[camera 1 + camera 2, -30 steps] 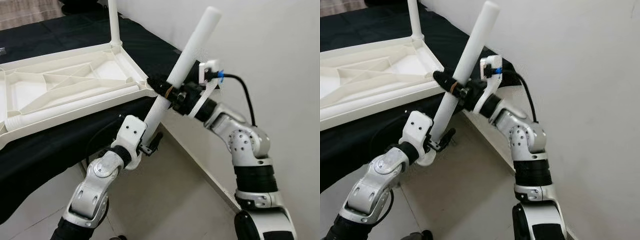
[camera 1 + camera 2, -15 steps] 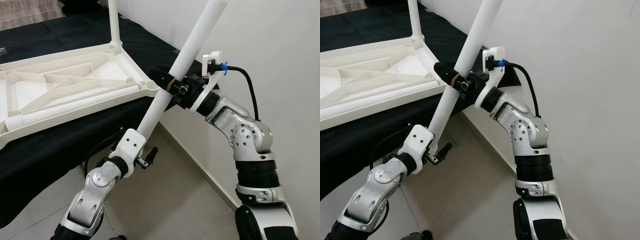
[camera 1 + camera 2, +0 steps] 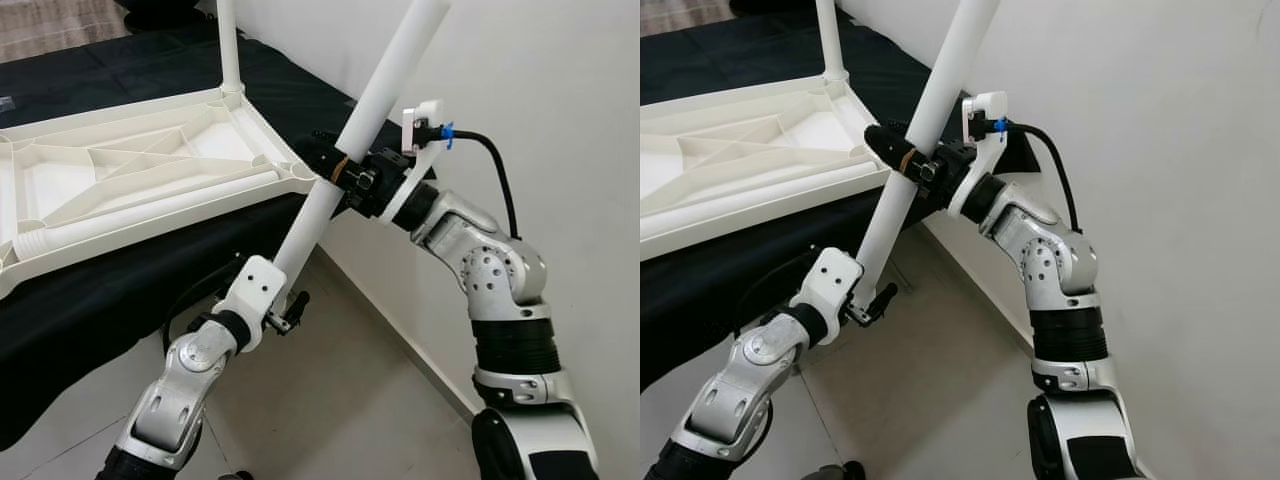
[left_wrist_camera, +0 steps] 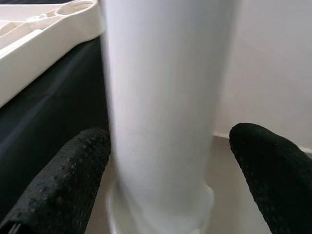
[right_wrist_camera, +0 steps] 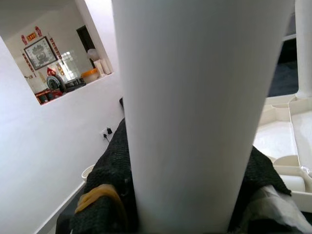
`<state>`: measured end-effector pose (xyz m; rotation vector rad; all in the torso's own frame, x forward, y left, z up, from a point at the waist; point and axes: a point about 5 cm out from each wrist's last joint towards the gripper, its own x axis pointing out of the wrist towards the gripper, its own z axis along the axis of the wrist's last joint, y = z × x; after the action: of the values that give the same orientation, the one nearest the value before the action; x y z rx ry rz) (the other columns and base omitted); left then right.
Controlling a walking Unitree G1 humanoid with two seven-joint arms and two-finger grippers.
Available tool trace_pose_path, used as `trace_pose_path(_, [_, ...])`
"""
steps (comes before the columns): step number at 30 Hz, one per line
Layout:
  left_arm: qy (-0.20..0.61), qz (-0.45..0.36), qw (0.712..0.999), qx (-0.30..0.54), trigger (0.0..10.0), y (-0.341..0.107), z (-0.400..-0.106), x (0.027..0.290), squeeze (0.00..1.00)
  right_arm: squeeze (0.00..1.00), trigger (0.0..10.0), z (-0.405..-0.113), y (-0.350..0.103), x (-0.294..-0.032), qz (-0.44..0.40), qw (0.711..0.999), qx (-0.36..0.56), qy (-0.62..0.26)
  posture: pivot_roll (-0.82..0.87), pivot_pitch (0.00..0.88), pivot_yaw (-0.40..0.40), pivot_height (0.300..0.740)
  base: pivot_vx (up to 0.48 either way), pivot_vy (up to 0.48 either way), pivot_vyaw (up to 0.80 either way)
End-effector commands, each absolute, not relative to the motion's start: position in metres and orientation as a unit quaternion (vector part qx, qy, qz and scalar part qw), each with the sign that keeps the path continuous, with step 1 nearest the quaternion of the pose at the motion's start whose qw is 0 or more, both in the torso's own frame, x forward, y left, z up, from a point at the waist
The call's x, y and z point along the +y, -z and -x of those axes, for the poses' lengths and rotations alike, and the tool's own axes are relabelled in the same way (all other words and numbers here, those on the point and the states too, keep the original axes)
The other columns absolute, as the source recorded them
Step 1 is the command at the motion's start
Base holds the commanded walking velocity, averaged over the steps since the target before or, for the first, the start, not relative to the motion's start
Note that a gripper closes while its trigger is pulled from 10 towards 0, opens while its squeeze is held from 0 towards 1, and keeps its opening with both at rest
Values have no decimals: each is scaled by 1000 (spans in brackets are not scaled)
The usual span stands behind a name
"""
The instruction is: Building children table
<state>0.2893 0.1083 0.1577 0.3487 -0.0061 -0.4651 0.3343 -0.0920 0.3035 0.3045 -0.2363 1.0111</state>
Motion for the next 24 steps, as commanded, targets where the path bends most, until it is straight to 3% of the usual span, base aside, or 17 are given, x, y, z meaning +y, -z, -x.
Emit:
trace_pose_path(1, [249, -183, 951, 25, 10000, -147, -287, 106, 0, 0, 0, -332, -313, -93, -142, 854, -129, -484, 75, 164, -111, 740, 0, 0, 0])
trace_pose_path(8, [247, -178, 952, 35, 10000, -143, -289, 106, 0, 0, 0, -332, -315, -92, -139, 853, -133, -485, 73, 166, -110, 740, 0, 0, 0])
trace_pose_path(9, [238, -167, 956, 37, 10000, -144, -291, 108, 898, 0, 0, -332, -315, -92, -139, 853, -132, -485, 73, 166, -110, 740, 0, 0, 0])
trace_pose_path(10, [238, -167, 956, 37, 10000, -144, -291, 108, 898, 0, 0, -332, -315, -92, -139, 853, -132, -485, 73, 166, -110, 740, 0, 0, 0])
trace_pose_path(11, [232, -162, 958, 36, 10000, -144, -291, 109, 1000, 0, 0, -332, -315, -93, -138, 853, -132, -485, 73, 166, -110, 740, 0, 0, 0])
trace_pose_path(16, [225, -171, 959, 37, 10000, -145, -293, 112, 1000, 0, 0, -332, -315, -93, -138, 853, -133, -486, 74, 167, -111, 740, 0, 0, 0])
trace_pose_path(17, [230, -173, 957, 39, 10000, -144, -293, 111, 0, 0, 0, -332, -316, -92, -137, 852, -134, -486, 72, 166, -110, 740, 0, 0, 0])
trace_pose_path(24, [245, -193, 949, 39, 10000, -141, -293, 109, 0, 0, 0, -330, -320, -90, -137, 849, -140, -491, 73, 168, -110, 740, 0, 0, 0])
